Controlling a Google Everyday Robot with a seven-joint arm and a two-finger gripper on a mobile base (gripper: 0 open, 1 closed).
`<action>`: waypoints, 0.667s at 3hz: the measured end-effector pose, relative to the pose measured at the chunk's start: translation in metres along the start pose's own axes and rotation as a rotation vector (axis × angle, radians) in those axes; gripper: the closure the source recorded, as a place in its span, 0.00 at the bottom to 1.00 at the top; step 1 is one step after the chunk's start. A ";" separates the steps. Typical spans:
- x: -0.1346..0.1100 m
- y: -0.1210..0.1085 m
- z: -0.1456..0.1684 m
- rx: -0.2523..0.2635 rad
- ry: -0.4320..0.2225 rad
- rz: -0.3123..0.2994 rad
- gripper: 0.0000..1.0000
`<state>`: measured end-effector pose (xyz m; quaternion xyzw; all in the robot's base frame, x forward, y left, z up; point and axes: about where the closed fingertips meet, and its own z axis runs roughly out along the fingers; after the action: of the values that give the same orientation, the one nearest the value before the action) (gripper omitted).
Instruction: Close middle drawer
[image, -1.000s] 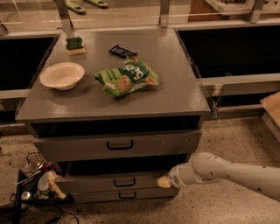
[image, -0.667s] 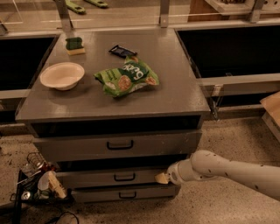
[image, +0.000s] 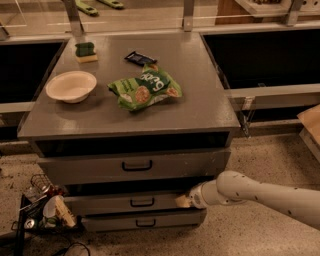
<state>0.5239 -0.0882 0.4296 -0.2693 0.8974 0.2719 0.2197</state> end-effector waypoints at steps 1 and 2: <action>-0.011 -0.001 0.005 -0.004 -0.027 -0.005 1.00; -0.011 -0.001 0.005 -0.004 -0.026 -0.005 1.00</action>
Offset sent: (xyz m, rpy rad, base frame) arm 0.0442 0.0186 0.0066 0.0507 -0.0586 -0.0164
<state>0.5342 -0.0817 0.4314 -0.2684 0.8932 0.2766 0.2317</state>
